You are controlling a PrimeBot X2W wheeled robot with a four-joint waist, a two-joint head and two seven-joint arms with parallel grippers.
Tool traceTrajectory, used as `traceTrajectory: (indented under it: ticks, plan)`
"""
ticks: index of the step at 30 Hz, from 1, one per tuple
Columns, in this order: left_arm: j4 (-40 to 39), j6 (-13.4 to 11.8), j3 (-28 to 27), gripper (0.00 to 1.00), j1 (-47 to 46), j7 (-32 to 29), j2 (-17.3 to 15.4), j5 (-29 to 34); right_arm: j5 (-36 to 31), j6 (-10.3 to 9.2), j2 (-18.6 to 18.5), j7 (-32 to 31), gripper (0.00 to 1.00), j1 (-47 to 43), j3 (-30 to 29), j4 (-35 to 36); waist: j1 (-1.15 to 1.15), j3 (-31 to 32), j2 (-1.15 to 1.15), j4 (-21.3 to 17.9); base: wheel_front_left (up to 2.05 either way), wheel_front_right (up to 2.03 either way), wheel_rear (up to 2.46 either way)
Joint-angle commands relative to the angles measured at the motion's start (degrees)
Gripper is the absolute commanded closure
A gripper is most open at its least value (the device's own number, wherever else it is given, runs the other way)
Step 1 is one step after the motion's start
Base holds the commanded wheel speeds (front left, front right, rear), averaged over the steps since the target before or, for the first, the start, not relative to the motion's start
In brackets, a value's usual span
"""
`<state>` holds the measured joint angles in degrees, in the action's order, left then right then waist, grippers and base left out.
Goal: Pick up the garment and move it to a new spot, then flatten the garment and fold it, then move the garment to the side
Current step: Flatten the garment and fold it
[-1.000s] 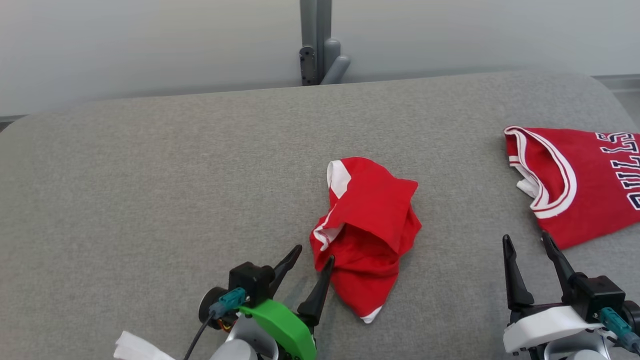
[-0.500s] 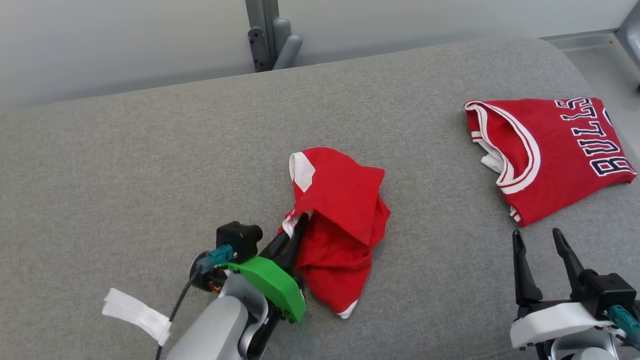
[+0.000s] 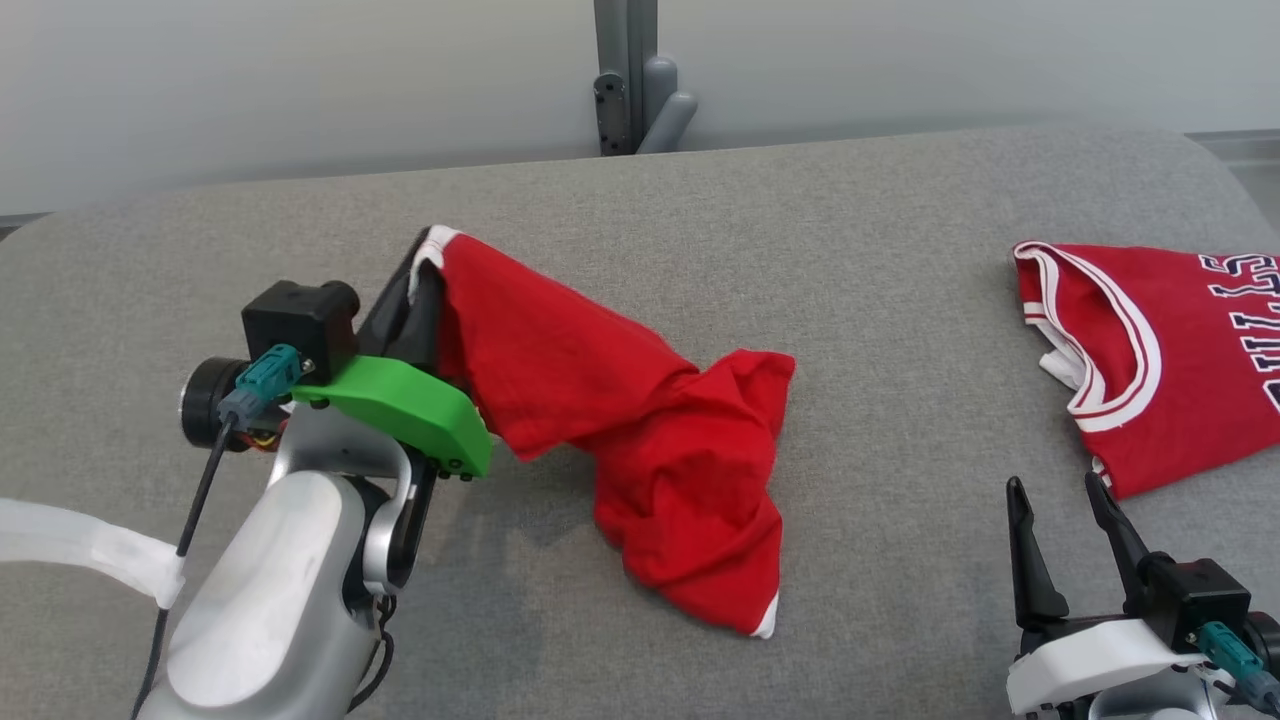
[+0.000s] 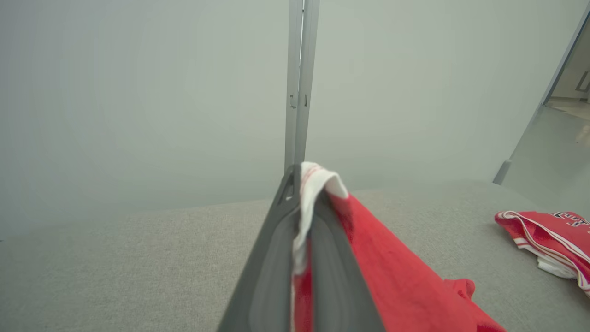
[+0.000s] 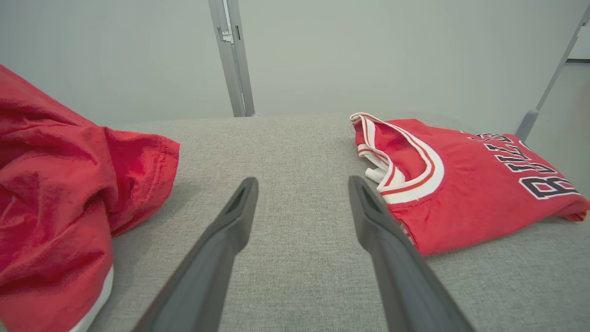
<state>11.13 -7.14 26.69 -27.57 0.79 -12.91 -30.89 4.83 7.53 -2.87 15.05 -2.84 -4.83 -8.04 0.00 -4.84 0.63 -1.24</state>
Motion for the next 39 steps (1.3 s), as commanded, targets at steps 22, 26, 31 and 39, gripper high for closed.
traceTrajectory:
  ticks: [22, 26, 31, 39]
  plan:
    - [5.44, -0.07, 21.37, 1.0, -2.41, -9.77, 9.58, 4.75, 2.2, -0.09, -0.1, 0.17, 0.0, 5.1, 5.2, -2.3, 0.0, -4.47, -0.63, -3.31, 0.0, 0.0, 0.0]
    - [12.21, 0.91, 25.92, 1.0, -9.06, -7.29, 9.96, 2.97, 3.96, -0.09, -0.1, 0.17, 0.0, 7.25, 6.91, -3.1, 0.0, -7.24, -0.63, -7.57, 0.0, 0.0, 0.0]
    - [14.16, -2.17, 29.61, 1.0, -16.87, -6.04, 9.93, -1.31, 4.89, -0.09, -0.09, 0.17, 0.0, 8.21, 7.7, -3.73, 0.0, -9.22, -0.63, -10.82, 0.0, 0.0, 0.0]
    - [17.49, -8.68, 33.99, 0.0, -18.74, -1.55, 9.91, -13.18, 6.18, -0.09, -0.08, 0.17, 0.0, 10.54, 9.3, -4.27, 0.0, -11.76, -0.63, -15.29, 0.0, 0.0, 0.0]
